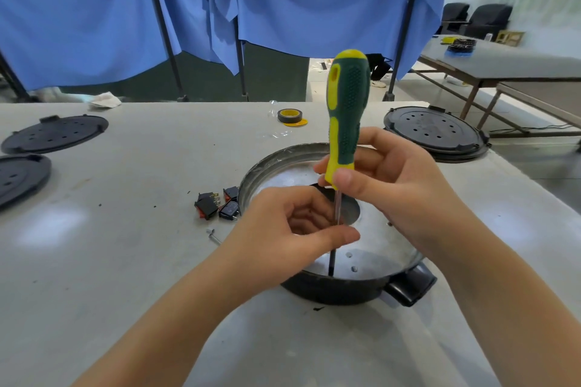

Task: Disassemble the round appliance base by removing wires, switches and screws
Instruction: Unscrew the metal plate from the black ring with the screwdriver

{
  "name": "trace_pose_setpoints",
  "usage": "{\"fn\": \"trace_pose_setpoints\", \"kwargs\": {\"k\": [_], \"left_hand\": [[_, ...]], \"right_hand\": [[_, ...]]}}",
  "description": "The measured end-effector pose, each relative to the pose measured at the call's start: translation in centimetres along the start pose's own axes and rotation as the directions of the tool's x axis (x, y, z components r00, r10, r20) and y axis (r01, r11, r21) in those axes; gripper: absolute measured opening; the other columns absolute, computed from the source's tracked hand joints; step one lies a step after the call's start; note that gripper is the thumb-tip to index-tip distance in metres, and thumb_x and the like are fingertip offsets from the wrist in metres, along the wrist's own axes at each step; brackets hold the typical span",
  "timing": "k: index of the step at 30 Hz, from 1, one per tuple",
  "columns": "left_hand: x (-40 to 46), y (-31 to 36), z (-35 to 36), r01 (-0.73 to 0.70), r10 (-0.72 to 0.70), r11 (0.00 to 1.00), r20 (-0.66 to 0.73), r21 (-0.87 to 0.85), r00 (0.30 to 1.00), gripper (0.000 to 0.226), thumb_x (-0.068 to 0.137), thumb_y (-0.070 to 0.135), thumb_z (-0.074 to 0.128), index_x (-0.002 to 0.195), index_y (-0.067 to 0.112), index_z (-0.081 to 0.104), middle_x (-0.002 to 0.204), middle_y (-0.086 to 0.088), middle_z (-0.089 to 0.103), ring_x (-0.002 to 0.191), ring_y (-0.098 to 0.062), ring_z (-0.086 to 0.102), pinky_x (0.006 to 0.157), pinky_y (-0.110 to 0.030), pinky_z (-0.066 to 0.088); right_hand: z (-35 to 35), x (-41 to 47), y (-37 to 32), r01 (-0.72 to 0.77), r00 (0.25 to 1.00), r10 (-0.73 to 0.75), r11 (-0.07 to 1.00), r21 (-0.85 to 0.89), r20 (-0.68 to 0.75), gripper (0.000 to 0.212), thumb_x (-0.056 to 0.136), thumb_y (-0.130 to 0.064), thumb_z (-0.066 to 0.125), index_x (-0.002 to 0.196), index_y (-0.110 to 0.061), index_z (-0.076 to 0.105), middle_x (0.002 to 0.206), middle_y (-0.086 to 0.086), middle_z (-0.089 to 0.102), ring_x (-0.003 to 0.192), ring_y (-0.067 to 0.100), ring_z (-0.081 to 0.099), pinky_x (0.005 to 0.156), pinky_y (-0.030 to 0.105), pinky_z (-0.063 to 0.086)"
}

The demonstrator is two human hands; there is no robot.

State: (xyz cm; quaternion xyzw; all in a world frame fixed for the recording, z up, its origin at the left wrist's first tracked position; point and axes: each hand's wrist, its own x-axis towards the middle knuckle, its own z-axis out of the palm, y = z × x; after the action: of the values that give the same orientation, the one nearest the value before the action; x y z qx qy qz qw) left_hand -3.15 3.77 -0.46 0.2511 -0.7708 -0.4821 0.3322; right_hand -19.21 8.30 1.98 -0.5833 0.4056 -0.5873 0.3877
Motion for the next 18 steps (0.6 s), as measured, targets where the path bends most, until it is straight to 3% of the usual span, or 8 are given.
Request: {"fn": "trace_pose_setpoints", "kwargs": {"k": [3, 6, 9, 12, 16, 18], "left_hand": [[-0.17, 0.08, -0.08, -0.016, 0.016, 1.0, 0.073, -0.006, 0.997, 0.016, 0.087, 0.007, 0.065, 0.097, 0.017, 0.072, 0.092, 0.006, 0.076, 0.082, -0.008, 0.073, 0.077, -0.019, 0.056], [-0.15, 0.28, -0.08, -0.005, 0.006, 0.999, 0.044, -0.032, 0.999, 0.011, 0.084, 0.001, 0.068, 0.09, 0.01, 0.071, 0.082, -0.002, 0.076, 0.072, -0.013, 0.074, 0.07, -0.02, 0.057], [0.0, 0.22, 0.17, -0.023, 0.023, 1.0, -0.028, -0.004, 0.999, 0.009, 0.073, 0.006, 0.079, 0.077, 0.008, 0.071, 0.071, -0.006, 0.073, 0.065, -0.018, 0.072, 0.069, -0.029, 0.059], [-0.05, 0.07, 0.24, -0.052, 0.053, 0.998, -0.03, 0.017, 0.998, 0.01, 0.074, 0.009, 0.079, 0.078, 0.015, 0.071, 0.073, -0.001, 0.073, 0.068, -0.016, 0.071, 0.07, -0.027, 0.058], [-0.15, 0.0, -0.01, -0.065, 0.065, 0.998, 0.066, -0.001, 0.996, 0.019, 0.087, 0.006, 0.062, 0.1, 0.017, 0.07, 0.09, 0.005, 0.076, 0.08, -0.01, 0.073, 0.078, -0.022, 0.056], [-0.12, -0.02, -0.06, -0.058, 0.057, 0.998, 0.081, 0.005, 0.995, 0.017, 0.088, 0.005, 0.062, 0.099, 0.015, 0.07, 0.088, 0.005, 0.076, 0.078, -0.01, 0.073, 0.075, -0.02, 0.056]], "right_hand": [[-0.39, -0.03, -0.01, -0.047, 0.997, 0.045, 0.998, 0.036, 0.057, 0.023, 0.087, -0.017, 0.061, 0.11, -0.012, 0.06, 0.106, 0.005, 0.074, 0.099, 0.021, 0.07, 0.076, 0.026, 0.056], [-0.41, -0.04, -0.04, -0.066, 0.994, 0.064, 0.998, 0.023, 0.087, 0.026, 0.089, -0.017, 0.053, 0.112, -0.02, 0.065, 0.11, 0.002, 0.072, 0.107, 0.02, 0.066, 0.084, 0.026, 0.054], [-0.06, -0.1, -0.07, -0.027, 1.0, 0.028, 0.998, -0.049, 0.014, 0.022, 0.08, -0.028, 0.067, 0.102, -0.029, 0.073, 0.094, 0.0, 0.074, 0.093, 0.016, 0.07, 0.081, 0.022, 0.055], [0.0, -0.12, -0.17, 0.016, 1.0, -0.016, 1.0, -0.022, -0.021, 0.031, 0.07, -0.021, 0.072, 0.102, -0.023, 0.072, 0.083, 0.0, 0.074, 0.079, 0.013, 0.071, 0.072, 0.02, 0.055], [-0.11, -0.06, -0.15, -0.01, 0.999, 0.009, 0.999, 0.042, 0.031, 0.031, 0.08, -0.019, 0.064, 0.11, -0.014, 0.059, 0.099, 0.003, 0.075, 0.089, 0.019, 0.072, 0.073, 0.025, 0.056], [-0.23, -0.08, -0.07, -0.045, 0.996, 0.039, 0.996, 0.083, 0.077, 0.027, 0.087, -0.023, 0.057, 0.112, -0.013, 0.056, 0.111, 0.004, 0.072, 0.1, 0.023, 0.07, 0.079, 0.028, 0.056]]}}
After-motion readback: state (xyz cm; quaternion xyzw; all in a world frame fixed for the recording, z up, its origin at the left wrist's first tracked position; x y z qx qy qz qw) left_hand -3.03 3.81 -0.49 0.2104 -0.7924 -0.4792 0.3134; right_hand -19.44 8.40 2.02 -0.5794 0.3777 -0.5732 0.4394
